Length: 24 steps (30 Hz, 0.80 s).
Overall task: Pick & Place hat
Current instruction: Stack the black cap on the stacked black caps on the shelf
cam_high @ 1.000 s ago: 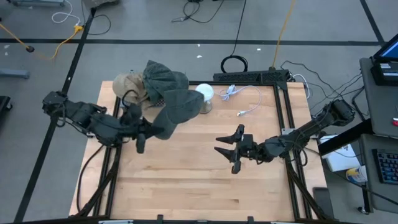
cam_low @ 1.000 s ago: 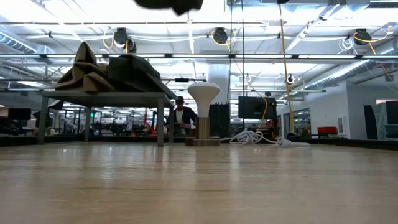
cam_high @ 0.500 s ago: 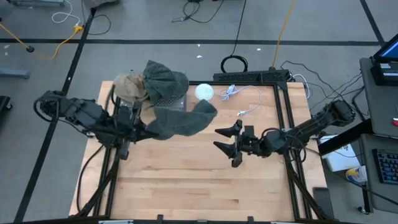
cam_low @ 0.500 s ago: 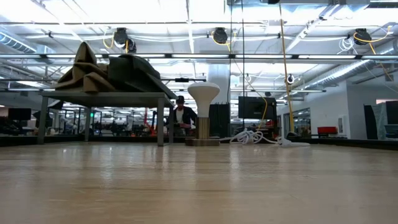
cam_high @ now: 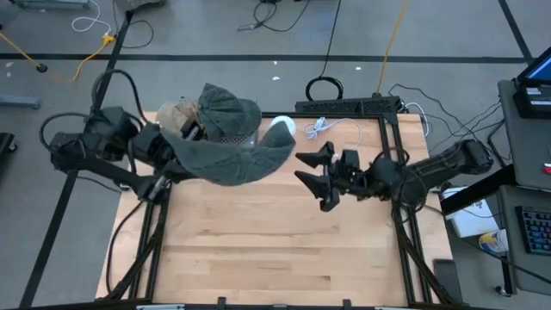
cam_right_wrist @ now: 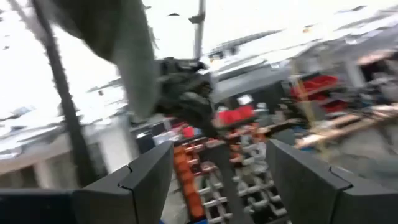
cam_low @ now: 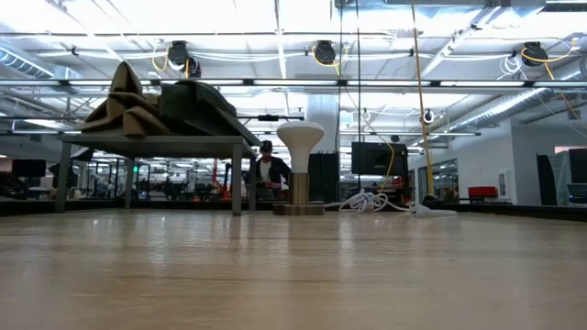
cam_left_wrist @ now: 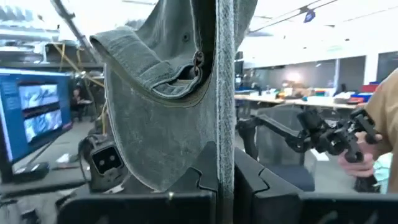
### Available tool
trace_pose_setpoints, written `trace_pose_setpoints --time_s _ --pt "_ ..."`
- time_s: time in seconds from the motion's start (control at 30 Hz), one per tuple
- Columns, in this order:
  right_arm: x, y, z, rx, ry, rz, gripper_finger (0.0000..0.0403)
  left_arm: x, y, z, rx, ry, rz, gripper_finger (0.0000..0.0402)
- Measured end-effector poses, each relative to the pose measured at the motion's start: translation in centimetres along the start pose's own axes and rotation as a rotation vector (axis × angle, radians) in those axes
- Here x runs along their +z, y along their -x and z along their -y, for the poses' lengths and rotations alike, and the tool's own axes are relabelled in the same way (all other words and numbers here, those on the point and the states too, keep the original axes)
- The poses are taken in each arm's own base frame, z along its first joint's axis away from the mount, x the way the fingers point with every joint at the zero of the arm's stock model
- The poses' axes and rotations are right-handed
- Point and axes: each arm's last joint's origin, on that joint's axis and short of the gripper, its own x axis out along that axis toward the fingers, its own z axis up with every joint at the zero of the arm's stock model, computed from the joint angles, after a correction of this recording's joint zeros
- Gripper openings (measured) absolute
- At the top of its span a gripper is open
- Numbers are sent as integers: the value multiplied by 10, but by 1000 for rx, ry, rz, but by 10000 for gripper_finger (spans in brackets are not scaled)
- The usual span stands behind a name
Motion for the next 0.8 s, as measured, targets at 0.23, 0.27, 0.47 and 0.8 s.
trace_pose_setpoints --time_s 0.23,0.27,0.47,0.8 --pt "41 -31 6 195 0 -1 251 0 -14 -27 -15 -44 105 7" --pt "46 -33 8 213 2 12 251 0 -17 -30 -18 -45 119 7" --pt "69 -44 19 330 -37 40 251 -9 -36 -48 2 -72 181 7" --pt "74 -46 27 371 -87 26 251 -29 -61 -72 51 -118 222 7"
